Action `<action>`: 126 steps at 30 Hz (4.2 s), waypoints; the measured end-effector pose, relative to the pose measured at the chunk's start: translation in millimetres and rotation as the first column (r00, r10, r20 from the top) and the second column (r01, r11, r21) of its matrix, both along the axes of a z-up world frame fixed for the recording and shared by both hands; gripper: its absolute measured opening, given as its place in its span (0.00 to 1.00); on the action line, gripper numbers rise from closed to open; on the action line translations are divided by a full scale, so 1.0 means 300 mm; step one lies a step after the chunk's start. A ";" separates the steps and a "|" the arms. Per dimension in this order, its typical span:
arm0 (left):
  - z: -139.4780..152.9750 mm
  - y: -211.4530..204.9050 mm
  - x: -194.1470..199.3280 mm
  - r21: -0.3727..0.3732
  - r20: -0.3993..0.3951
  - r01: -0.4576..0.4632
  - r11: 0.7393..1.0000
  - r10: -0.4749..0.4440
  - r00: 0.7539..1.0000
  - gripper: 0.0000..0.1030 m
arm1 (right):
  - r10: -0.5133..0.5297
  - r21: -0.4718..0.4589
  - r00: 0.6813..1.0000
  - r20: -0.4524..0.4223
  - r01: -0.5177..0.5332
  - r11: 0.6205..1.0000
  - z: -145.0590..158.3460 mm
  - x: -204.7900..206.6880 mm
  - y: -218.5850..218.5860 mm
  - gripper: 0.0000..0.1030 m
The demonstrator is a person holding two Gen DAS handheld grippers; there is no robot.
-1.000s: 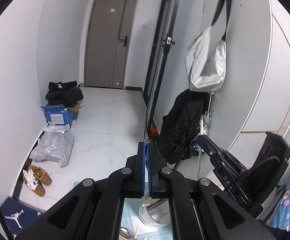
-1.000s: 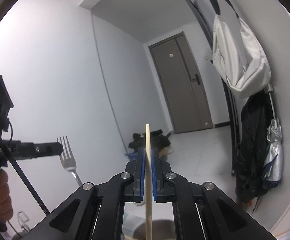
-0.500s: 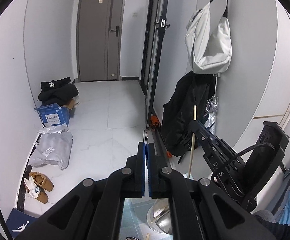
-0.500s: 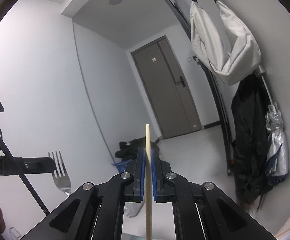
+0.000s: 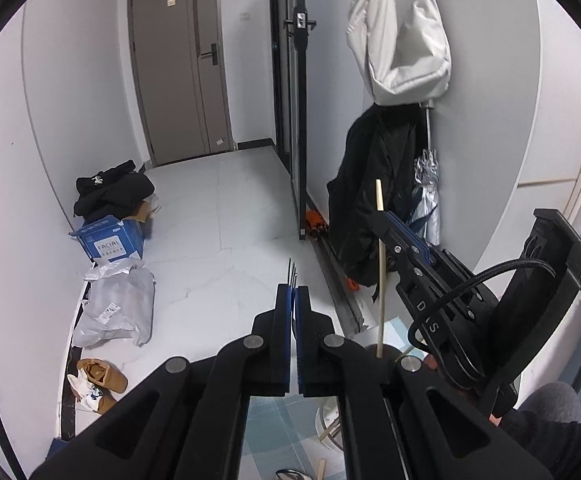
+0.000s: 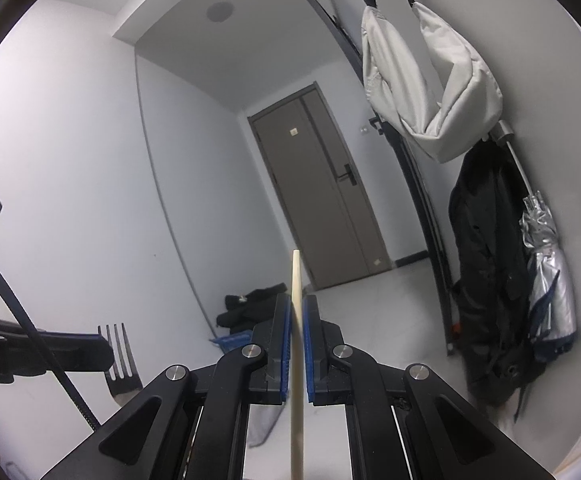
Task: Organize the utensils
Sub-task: 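Lift the chopstick with the right gripper toward the holder while the left carries the fork, then open both grippers above the white holder, dropping the fork and chopstick in, then withdraw both open tools from the holder back over the chopstick pile, then lower the right gripper onto a chopstick and close it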
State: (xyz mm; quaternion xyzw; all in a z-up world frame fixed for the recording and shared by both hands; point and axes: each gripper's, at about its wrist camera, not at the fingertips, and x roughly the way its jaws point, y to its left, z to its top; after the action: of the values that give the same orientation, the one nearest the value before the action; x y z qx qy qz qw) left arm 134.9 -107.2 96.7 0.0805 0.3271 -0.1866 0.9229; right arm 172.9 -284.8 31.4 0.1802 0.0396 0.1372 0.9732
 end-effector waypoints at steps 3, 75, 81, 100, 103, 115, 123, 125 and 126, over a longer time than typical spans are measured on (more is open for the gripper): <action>0.000 -0.014 -0.008 0.016 0.001 0.006 1.000 -0.006 1.000 0.00 | 0.001 0.010 1.000 -0.002 -0.001 1.000 -0.004 -0.007 -0.010 0.05; -0.122 0.289 -0.517 -0.200 0.084 -0.415 0.888 0.437 0.895 0.99 | 0.215 -0.191 0.954 -0.211 -0.255 0.948 0.008 -0.717 0.129 0.83; -0.245 0.367 -0.512 -0.188 0.039 -0.545 0.817 0.560 0.827 0.99 | 0.170 -0.277 0.958 -0.232 -0.232 0.932 -0.074 -0.742 0.183 0.94; -0.485 0.615 -0.393 -0.211 -0.278 -0.723 0.658 0.668 0.690 0.99 | 0.228 -0.282 0.776 -0.588 -0.461 0.841 -0.357 -0.566 0.420 0.94; -0.474 0.653 -0.394 -0.227 -0.282 -0.738 0.636 0.682 0.675 0.99 | 0.267 -0.278 0.724 -0.636 -0.538 0.796 -0.390 -0.524 0.492 0.94; -0.517 0.765 -0.368 -0.255 -0.366 -0.817 0.517 0.730 0.577 0.99 | 0.261 -0.418 0.607 -0.750 -0.742 0.525 -0.520 -0.338 0.865 0.68; -0.538 0.793 -0.359 -0.247 -0.407 -0.829 0.502 0.723 0.558 0.99 | 0.212 -0.415 0.568 -0.795 -0.765 0.492 -0.590 -0.276 0.911 0.31; -0.540 0.798 -0.360 -0.260 -0.419 -0.828 0.497 0.714 0.561 0.99 | 0.216 -0.410 0.563 -0.798 -0.769 0.491 -0.585 -0.273 0.914 0.13; -0.539 0.798 -0.358 -0.262 -0.423 -0.827 0.498 0.710 0.562 0.99 | 0.217 -0.410 0.562 -0.798 -0.771 0.486 -0.583 -0.271 0.916 0.11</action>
State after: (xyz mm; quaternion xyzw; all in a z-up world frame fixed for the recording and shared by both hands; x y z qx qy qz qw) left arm 27.5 132.3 -65.1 -0.3073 0.3953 0.1718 0.8484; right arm 91.5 -9.9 -143.6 -0.2103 0.4808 0.3347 0.7827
